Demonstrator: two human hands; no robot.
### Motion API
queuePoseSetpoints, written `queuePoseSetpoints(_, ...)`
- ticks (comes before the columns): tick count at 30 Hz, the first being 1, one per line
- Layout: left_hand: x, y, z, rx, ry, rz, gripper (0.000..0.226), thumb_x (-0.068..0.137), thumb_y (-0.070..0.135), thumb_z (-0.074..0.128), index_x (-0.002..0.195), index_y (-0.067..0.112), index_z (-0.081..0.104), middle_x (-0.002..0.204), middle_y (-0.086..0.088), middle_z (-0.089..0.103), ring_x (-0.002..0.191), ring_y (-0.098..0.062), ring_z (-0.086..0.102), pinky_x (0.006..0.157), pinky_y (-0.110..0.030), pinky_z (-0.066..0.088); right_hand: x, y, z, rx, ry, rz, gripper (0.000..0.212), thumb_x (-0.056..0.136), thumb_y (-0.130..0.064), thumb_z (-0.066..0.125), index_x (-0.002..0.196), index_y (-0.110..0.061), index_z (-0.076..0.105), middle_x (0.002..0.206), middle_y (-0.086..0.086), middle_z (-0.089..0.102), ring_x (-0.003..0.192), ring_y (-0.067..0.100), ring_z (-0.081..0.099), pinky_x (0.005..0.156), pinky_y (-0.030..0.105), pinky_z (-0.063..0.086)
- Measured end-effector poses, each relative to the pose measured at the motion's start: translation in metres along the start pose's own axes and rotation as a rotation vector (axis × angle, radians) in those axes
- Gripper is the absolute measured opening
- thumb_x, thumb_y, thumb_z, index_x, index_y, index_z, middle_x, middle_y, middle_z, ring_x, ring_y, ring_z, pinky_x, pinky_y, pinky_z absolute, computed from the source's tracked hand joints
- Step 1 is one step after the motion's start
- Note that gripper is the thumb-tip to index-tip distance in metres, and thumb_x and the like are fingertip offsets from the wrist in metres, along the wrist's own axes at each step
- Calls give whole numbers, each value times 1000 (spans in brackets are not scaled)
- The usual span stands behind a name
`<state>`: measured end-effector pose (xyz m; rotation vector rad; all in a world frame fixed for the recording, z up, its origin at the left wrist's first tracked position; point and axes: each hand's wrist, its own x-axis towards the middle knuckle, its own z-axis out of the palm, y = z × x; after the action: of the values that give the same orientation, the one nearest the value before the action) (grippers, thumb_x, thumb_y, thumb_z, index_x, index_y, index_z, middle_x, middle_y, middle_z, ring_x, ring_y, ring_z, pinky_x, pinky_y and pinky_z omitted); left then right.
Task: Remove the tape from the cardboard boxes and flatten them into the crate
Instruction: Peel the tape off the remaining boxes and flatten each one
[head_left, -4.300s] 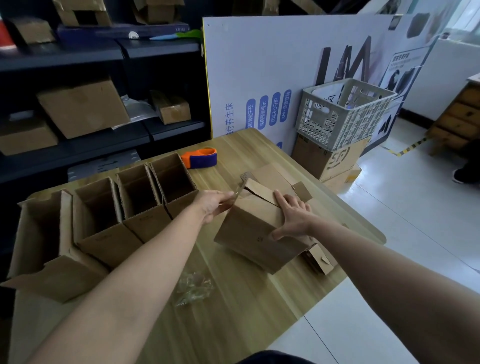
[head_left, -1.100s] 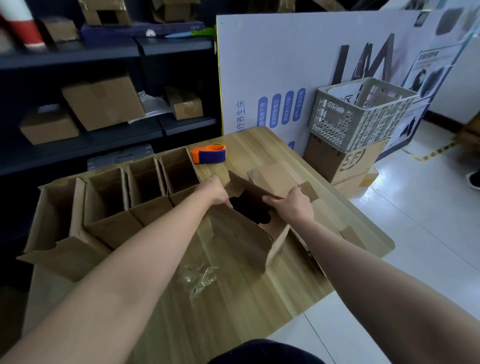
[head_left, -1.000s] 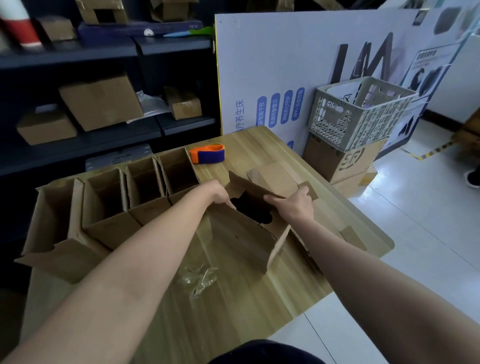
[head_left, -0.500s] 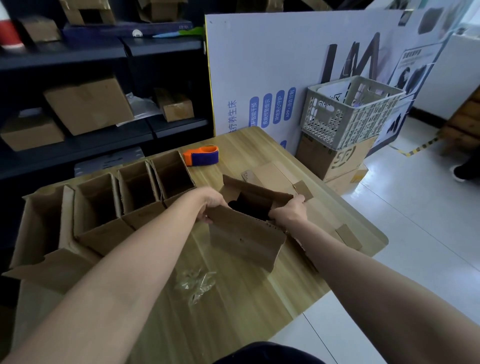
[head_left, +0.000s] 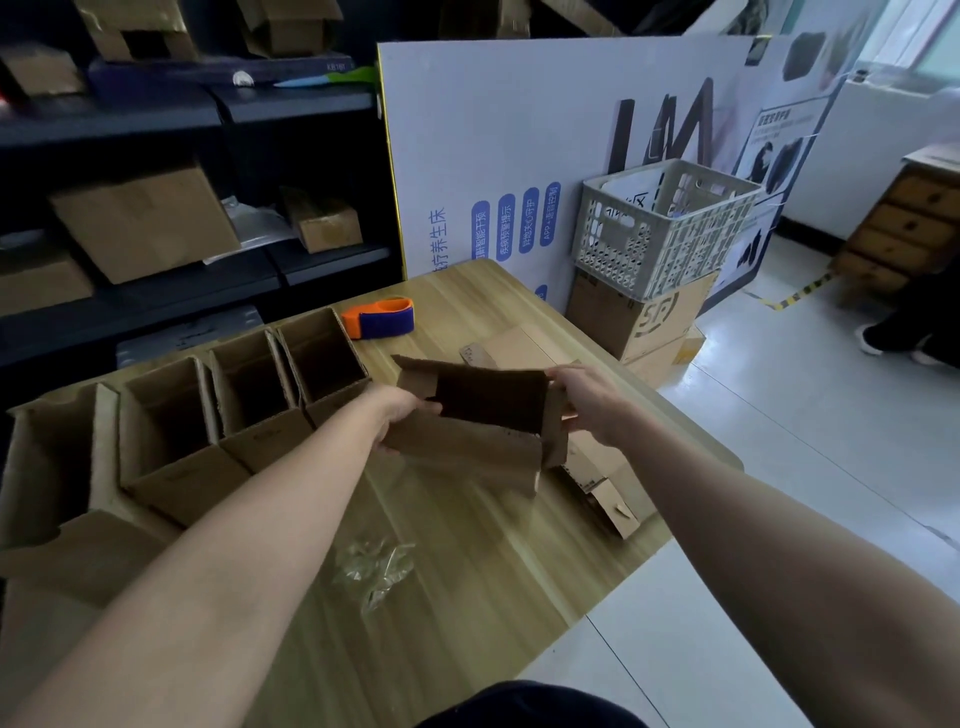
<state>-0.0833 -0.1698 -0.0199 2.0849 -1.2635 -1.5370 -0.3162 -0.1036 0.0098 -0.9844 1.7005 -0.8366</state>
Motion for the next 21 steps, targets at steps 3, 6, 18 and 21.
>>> queuePoseSetpoints(3,1,0,5,20,206,126,68,67,23,83,121,11,45,109,-14,59,103,-34,58,79,-45,54,-2,2,2,-50,0,-23,30,98,-9,37,105,-17,65,97,1,59,87,15,59,55,24,51)
queuePoseSetpoints(6,-1,7,5,185,377,178,60,74,26,76,123,10,46,112,-13,59,102,-32,60,79,-40,55,-4,6,7,-94,17,-35,39,96,-1,33,99,-20,67,99,0,60,89,15,57,50,20,49)
queuePoseSetpoints(18,-11,10,11,-701,96,474,28,96,20,50,122,14,58,112,-8,64,100,-26,60,71,-34,51,-2,20,10,117,78,83,55,90,-48,57,127,-7,52,119,8,56,102,25,58,84,39,54)
queuePoseSetpoints(21,-16,8,6,-860,-18,455,32,97,20,48,129,17,51,100,0,65,91,-19,61,74,-36,50,-3,16,10,146,-6,169,67,84,-58,58,132,-13,46,122,7,53,106,26,55,94,45,48)
